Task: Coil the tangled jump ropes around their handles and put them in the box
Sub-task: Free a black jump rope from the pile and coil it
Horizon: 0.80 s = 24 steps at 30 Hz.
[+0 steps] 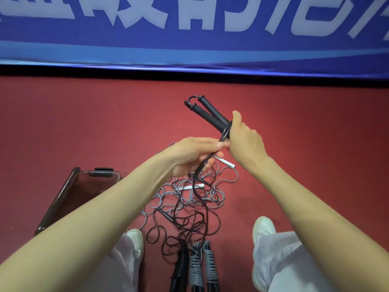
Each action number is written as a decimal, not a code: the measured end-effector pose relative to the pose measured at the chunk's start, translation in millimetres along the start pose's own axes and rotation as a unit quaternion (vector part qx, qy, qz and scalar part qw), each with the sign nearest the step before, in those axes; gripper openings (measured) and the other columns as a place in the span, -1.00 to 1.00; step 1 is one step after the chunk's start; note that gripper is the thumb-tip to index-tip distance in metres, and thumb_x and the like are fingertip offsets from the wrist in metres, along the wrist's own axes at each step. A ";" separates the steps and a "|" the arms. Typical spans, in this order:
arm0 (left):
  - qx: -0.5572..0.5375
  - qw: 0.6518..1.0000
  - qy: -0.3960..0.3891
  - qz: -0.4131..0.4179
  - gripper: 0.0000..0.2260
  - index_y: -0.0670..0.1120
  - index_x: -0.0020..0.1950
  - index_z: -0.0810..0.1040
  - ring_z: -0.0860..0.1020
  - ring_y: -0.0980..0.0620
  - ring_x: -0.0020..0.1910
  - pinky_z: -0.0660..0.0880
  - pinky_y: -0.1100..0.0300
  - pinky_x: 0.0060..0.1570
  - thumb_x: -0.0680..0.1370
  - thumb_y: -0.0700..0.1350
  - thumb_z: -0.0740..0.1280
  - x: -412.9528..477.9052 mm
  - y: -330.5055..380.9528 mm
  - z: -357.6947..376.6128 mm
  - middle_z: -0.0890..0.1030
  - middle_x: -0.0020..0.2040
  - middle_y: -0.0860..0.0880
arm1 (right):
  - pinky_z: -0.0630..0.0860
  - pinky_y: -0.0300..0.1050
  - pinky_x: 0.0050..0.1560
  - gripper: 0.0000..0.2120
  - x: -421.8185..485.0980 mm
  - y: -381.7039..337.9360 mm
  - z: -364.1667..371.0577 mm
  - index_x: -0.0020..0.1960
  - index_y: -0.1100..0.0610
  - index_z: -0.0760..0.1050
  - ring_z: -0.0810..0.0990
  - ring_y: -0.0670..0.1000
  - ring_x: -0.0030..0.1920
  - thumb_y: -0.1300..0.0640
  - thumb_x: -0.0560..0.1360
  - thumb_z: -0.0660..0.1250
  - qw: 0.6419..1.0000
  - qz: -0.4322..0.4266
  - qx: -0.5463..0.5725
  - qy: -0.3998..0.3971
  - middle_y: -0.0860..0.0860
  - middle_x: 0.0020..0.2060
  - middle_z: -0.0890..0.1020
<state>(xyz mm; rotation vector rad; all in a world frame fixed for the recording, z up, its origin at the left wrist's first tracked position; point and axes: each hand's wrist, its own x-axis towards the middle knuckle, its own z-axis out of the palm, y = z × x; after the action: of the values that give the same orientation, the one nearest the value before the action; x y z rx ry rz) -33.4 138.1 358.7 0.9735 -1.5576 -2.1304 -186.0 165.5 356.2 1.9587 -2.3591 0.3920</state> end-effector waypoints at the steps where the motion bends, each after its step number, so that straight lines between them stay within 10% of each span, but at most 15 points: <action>1: 0.017 0.999 0.029 0.032 -0.93 -0.14 -0.02 0.60 0.50 0.12 -0.38 0.55 0.31 -0.30 0.57 -0.18 0.33 1.6 -0.2 -2.5 0.59 -0.27 -0.01 | 0.28 0.03 -0.18 -0.39 1.3 -0.6 -1.5 0.48 0.29 0.05 0.56 0.36 0.06 0.14 0.56 0.27 1.000 0.006 0.018 0.004 0.27 0.14 0.54; 5: 0.064 0.984 0.077 0.149 -0.90 -0.17 -0.16 0.51 0.43 0.13 -0.47 0.40 0.34 -0.40 0.55 -0.26 0.34 2.6 2.4 -4.7 0.53 -0.38 0.02 | 0.32 0.06 -0.15 -0.41 4.2 -0.3 -6.8 0.45 0.27 0.11 0.55 0.38 0.07 0.05 0.57 0.29 0.998 0.017 0.062 0.015 0.29 0.14 0.55; 13: 0.031 0.991 0.074 0.107 -0.81 -0.13 -0.15 0.50 0.17 0.16 -0.52 0.09 0.32 -0.51 0.58 -0.04 0.30 3.7 4.3 -14.0 0.45 -0.41 0.05 | 0.44 -0.01 -0.08 -0.59 2.8 -3.5 -21.2 0.30 0.14 0.29 0.56 0.22 0.00 0.09 0.53 0.32 0.971 0.017 0.236 -0.017 0.17 0.05 0.60; 18: 0.025 0.978 0.096 0.186 -0.85 -0.02 0.08 0.57 0.16 0.13 -0.50 0.03 0.24 -0.44 0.52 -0.12 0.32 3.3 1.9 -22.9 0.44 -0.43 0.06 | 0.29 -0.24 -0.45 -0.78 -7.7 -7.4 -32.4 0.13 0.10 0.36 0.40 -0.07 -0.47 0.24 0.52 0.31 0.872 -0.018 0.475 -0.121 0.02 -0.35 0.54; 24: 0.057 0.967 0.064 0.238 -0.84 0.01 -0.08 0.68 0.16 0.16 -0.49 0.04 0.28 -0.45 0.48 -0.03 0.31 -0.7 8.6 -18.3 0.37 -0.42 0.07 | 0.22 -0.28 -0.59 -0.84 -8.1 -1.3 -41.3 0.10 0.17 0.37 0.37 -0.07 -0.50 0.27 0.55 0.29 0.782 -0.026 0.580 -0.227 0.07 -0.33 0.51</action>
<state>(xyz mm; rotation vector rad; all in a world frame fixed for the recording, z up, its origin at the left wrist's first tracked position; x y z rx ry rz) -21.3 122.7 363.8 0.6667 -1.6610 -1.6324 -188.2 182.4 394.7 2.7618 -2.5307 1.9623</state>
